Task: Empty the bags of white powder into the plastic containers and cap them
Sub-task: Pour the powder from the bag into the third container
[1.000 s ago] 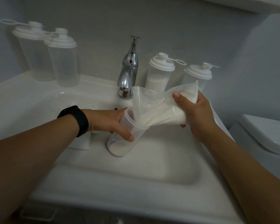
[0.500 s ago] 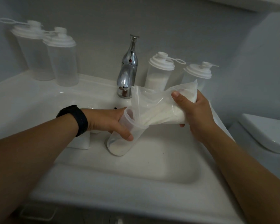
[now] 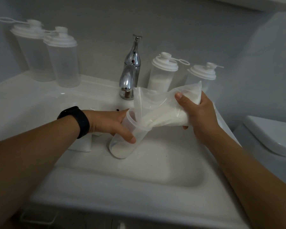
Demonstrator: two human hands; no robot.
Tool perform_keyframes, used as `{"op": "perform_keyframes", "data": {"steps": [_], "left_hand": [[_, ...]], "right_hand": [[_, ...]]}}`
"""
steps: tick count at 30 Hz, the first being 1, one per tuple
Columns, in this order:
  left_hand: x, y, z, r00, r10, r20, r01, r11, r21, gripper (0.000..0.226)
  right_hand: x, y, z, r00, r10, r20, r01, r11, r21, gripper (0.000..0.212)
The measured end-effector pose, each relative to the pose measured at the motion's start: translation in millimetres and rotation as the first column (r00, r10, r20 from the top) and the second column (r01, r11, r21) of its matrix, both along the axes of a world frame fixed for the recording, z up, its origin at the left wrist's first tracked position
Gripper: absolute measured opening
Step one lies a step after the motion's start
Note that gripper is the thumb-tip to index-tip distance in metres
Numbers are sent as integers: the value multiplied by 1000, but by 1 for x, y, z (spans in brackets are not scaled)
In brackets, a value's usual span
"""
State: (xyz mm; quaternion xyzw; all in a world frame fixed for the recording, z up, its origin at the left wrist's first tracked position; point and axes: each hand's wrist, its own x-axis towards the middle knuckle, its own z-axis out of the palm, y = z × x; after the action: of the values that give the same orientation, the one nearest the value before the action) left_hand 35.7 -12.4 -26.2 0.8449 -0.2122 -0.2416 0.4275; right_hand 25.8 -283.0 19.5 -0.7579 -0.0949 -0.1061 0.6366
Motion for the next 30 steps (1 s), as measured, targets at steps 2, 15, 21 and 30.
{"op": "perform_keyframes", "data": {"steps": [2, 15, 21, 30], "left_hand": [[0, -1, 0, 1000, -6, 12, 6, 1000, 0, 90], [6, 0, -5, 999, -16, 29, 16, 1000, 15, 92], [3, -1, -3, 1000, -6, 24, 6, 1000, 19, 91], [-2, -1, 2, 1000, -5, -10, 5, 1000, 4, 86]], "right_hand": [[1, 0, -1, 1000, -6, 3, 6, 1000, -1, 47], [4, 0, -2, 1000, -13, 7, 13, 1000, -8, 50], [2, 1, -3, 1000, -17, 9, 17, 1000, -16, 51], [1, 1, -2, 1000, 3, 14, -3, 1000, -22, 55]]}}
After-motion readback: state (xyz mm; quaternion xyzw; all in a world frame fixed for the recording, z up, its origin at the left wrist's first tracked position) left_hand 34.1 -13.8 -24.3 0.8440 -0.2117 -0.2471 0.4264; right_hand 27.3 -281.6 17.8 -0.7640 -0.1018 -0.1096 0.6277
